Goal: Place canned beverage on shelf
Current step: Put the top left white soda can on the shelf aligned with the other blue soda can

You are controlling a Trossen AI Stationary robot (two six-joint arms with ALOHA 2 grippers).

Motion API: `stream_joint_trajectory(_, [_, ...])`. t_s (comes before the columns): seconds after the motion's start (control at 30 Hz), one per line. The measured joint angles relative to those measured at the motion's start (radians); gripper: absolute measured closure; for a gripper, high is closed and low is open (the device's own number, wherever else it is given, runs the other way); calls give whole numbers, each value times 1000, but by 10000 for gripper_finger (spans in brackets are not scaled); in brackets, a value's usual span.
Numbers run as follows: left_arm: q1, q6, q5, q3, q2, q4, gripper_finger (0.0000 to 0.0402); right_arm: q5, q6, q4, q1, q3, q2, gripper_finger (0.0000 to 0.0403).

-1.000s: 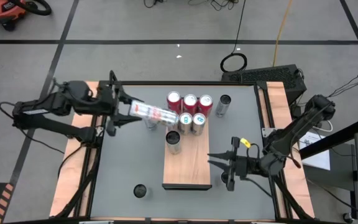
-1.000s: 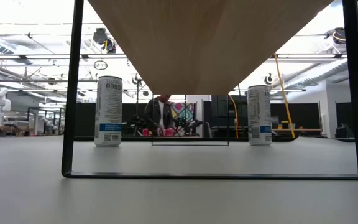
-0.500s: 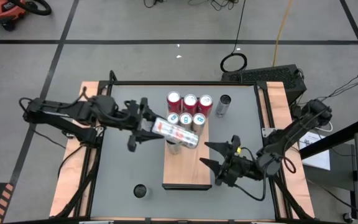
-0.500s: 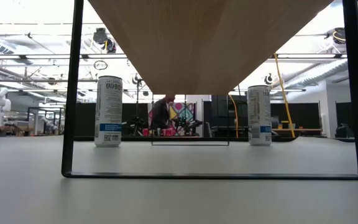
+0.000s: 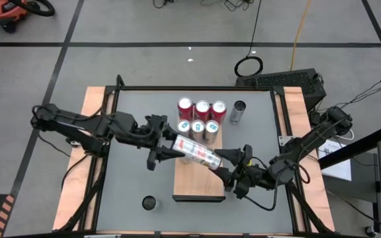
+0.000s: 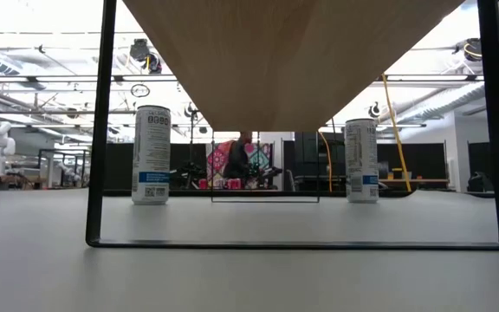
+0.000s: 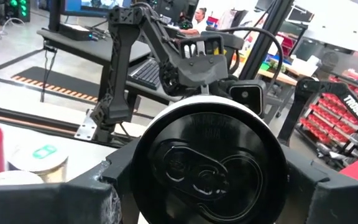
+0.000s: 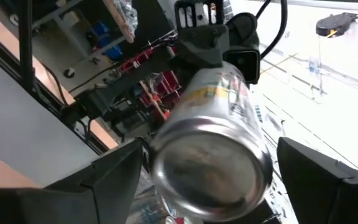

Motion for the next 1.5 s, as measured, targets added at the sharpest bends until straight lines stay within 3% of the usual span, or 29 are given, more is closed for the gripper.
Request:
stream_joint_trajectory(0.27, [-11,-57,-30,0,31,36,155,4,-15,1,-18,0,0,118])
stream_joint_trajectory(0.63, [-11,-86,-33,0,30,33,155,4,11,-2,-21,0,0,209])
stream_joint_trajectory(0.77, [-11,-85,-33,0,30,30,151,4,22,-7,-22,0,0,208])
stream_joint_trajectory(0.9, [-10,-76,-26,0,30,27,123,1,52,-14,-22,0,0,192])
stream_joint_trajectory(1.17, [-16,9,-10,0,30,38,44,2,191,-13,13,0,0,201])
stream_joint_trajectory(1.5, [-64,228,20,0,20,187,9,3,395,1,93,-1,-30,202])
